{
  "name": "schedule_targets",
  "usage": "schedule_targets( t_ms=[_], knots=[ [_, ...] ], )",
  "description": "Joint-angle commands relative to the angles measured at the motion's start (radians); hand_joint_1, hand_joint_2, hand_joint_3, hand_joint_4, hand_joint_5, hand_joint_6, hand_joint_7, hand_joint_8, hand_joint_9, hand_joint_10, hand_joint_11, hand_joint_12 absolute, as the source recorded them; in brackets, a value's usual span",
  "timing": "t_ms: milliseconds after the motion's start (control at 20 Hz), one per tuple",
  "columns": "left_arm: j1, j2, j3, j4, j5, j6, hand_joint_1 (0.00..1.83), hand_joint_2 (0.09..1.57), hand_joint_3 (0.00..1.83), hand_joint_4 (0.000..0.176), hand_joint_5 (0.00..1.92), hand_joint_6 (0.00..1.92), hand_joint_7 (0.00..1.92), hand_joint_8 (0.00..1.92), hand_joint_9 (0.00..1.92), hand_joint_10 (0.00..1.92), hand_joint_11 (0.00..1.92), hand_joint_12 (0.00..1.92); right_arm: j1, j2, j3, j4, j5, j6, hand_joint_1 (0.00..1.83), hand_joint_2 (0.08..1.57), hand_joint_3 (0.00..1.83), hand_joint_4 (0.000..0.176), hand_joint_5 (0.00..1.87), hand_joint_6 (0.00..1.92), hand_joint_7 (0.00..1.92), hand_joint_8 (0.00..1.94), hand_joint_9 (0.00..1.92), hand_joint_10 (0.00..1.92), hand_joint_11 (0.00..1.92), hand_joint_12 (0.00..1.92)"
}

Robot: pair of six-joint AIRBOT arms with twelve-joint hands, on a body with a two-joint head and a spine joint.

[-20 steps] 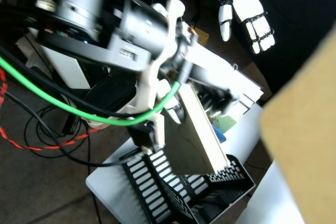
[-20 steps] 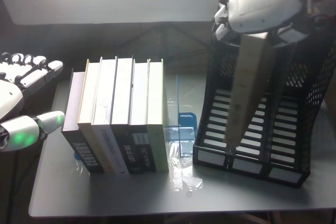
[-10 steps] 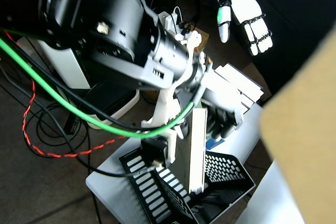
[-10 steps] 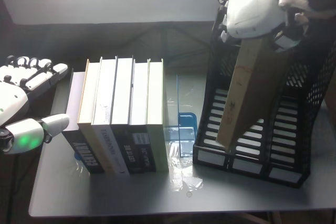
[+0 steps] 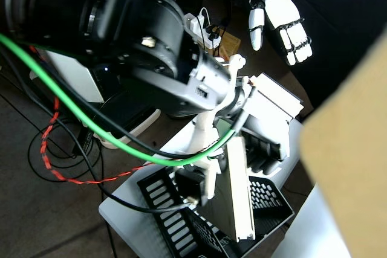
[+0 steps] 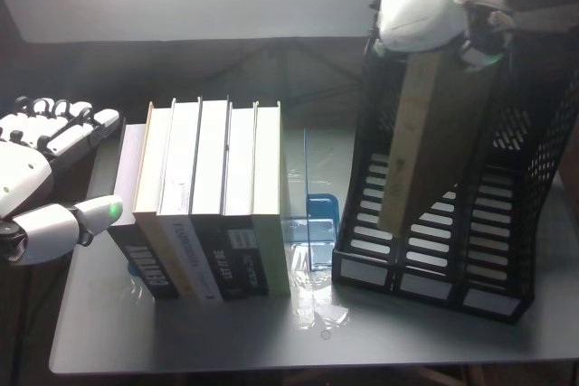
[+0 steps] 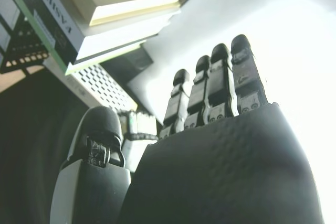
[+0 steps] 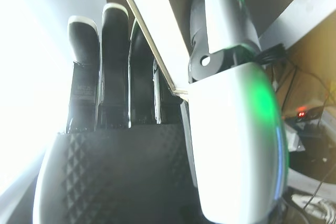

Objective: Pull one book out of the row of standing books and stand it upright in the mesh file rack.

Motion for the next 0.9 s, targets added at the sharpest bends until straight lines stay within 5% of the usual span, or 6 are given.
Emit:
schedule_targets(
  t_ms=[0, 450, 500, 550, 850],
  knots=[
    [-0.007, -0.001, 0.008, -0.004, -0.12, -0.003, 0.0, 1.36, 0.01, 0.084, 0.0, 0.0, 0.0, 0.0, 0.0, 0.0, 0.0, 0.0, 0.004, 0.0, 0.01, -0.041, -0.094, -0.003, 1.34, 1.24, 0.0, 0.0, 0.73, 1.15, 0.75, 1.42, 0.64, 1.66, 0.47, 1.72],
    [-0.008, -0.014, 0.025, 0.01, -0.121, -0.021, 0.0, 1.36, 0.0, 0.081, 0.0, 0.0, 0.0, 0.0, 0.0, 0.0, 0.0, 0.0, -0.022, -0.113, 0.156, -0.041, -0.124, -0.007, 1.33, 1.26, 0.0, 0.0, 0.69, 1.22, 0.79, 1.42, 0.54, 1.71, 0.25, 1.75],
    [-0.008, -0.015, 0.026, 0.011, -0.12, -0.022, 0.0, 1.36, 0.0, 0.077, 0.0, 0.0, 0.0, 0.0, 0.0, 0.0, 0.0, 0.0, -0.024, -0.121, 0.168, -0.041, -0.126, -0.007, 1.35, 1.21, 0.0, 0.0, 0.81, 1.03, 0.88, 1.31, 0.62, 1.59, 0.39, 1.73],
    [-0.009, -0.017, 0.029, 0.012, -0.121, -0.024, 0.0, 1.36, 0.0, 0.074, 0.0, 0.0, 0.0, 0.0, 0.0, 0.0, 0.0, 0.0, -0.028, -0.131, 0.183, -0.041, -0.129, -0.007, 1.33, 1.26, 0.0, 0.0, 0.71, 1.17, 0.78, 1.44, 0.53, 1.72, 0.26, 1.82],
    [-0.016, -0.015, 0.031, 0.029, -0.113, -0.042, 0.0, 1.35, 0.0, 0.074, 0.0, 0.0, 0.0, 0.0, 0.0, 0.0, 0.0, 0.0, -0.047, -0.166, 0.261, -0.041, -0.146, 0.027, 1.33, 1.26, 0.0, 0.0, 0.69, 1.17, 0.8, 1.43, 0.51, 1.73, 0.26, 1.79]
  ],
)
